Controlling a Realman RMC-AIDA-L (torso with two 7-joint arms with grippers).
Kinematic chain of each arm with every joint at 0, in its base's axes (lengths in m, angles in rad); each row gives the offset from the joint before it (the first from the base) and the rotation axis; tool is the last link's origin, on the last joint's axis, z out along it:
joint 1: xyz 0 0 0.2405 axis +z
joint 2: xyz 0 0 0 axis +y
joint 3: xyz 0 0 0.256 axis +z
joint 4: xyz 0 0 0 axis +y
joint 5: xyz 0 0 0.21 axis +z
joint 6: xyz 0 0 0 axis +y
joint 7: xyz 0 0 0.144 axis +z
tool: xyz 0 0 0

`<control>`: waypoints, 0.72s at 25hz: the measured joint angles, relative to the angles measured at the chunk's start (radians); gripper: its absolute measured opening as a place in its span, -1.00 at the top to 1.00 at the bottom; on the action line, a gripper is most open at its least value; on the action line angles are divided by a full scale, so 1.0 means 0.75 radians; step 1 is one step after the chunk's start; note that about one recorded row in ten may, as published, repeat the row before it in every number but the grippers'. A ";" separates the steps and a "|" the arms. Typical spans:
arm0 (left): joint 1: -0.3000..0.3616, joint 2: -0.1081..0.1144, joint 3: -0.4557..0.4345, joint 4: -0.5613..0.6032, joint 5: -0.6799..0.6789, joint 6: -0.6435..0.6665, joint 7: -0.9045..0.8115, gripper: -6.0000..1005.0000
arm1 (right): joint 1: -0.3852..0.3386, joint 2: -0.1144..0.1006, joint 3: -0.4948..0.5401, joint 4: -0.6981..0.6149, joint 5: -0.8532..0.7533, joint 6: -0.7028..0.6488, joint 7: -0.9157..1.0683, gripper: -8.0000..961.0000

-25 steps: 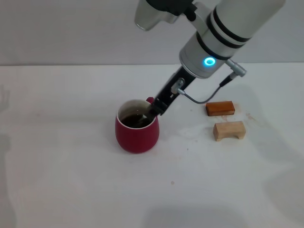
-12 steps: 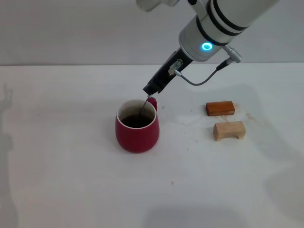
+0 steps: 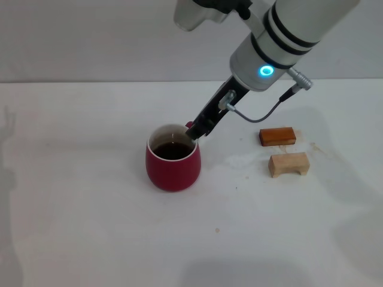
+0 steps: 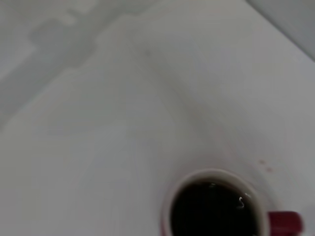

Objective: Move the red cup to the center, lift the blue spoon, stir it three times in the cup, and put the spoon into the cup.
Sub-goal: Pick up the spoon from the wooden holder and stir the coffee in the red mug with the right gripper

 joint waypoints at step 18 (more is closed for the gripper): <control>0.009 0.000 0.000 -0.016 -0.003 0.011 0.000 -0.64 | 0.007 0.000 -0.036 -0.010 0.045 -0.171 -0.008 0.66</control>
